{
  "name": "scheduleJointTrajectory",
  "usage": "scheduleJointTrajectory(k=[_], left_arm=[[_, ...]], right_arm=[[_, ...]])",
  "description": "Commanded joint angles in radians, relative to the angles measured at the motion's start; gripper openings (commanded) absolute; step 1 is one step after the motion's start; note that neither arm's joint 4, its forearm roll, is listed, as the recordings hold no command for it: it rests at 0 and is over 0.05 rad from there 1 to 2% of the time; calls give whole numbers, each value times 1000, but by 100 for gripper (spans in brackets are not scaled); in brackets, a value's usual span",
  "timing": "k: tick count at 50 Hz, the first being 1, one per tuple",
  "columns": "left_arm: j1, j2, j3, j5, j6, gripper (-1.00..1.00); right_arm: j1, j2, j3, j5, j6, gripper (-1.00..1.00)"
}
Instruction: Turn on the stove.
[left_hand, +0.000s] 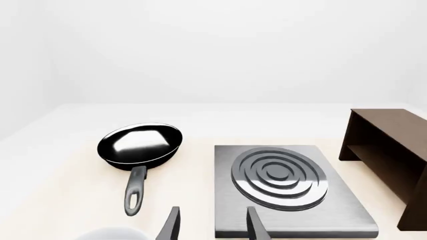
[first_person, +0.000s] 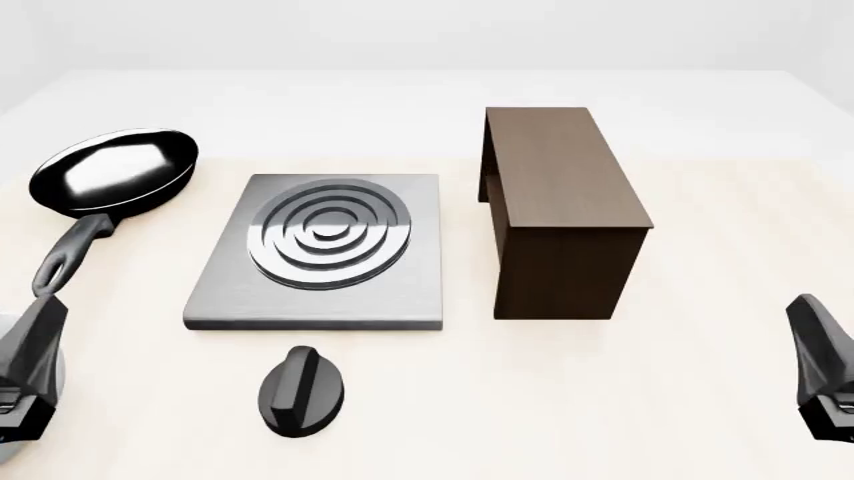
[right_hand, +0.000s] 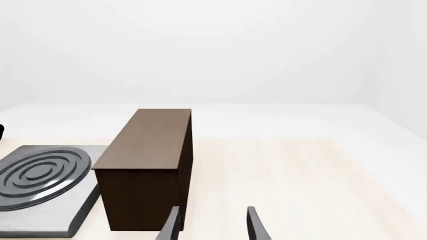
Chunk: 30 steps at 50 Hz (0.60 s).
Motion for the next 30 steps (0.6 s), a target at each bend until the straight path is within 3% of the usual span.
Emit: scheduleJointTrajectory(k=[1,17,21,23,26,27,30], left_arm=[[0,2,-4,0,4,100],[6,15,-27,34,2,100],[26,188,-52,-41,14,100],[8,254,-90,-30,-18,100],[21,298,-121,-8,52,100],[-8,298,-147,33,28,100],[0,290,-171,77,48,100]], right_arm=[[0,5,-3,-1,-1,100],[0,5,-3,-1,-2,100],[1,5,-3,-1,-5,100],[1,4,-3,-1,-6,100],[1,5,-3,-1,-4,100],[1,5,-3,-1,-5,100],[1,4,-3,-1,-6,100]])
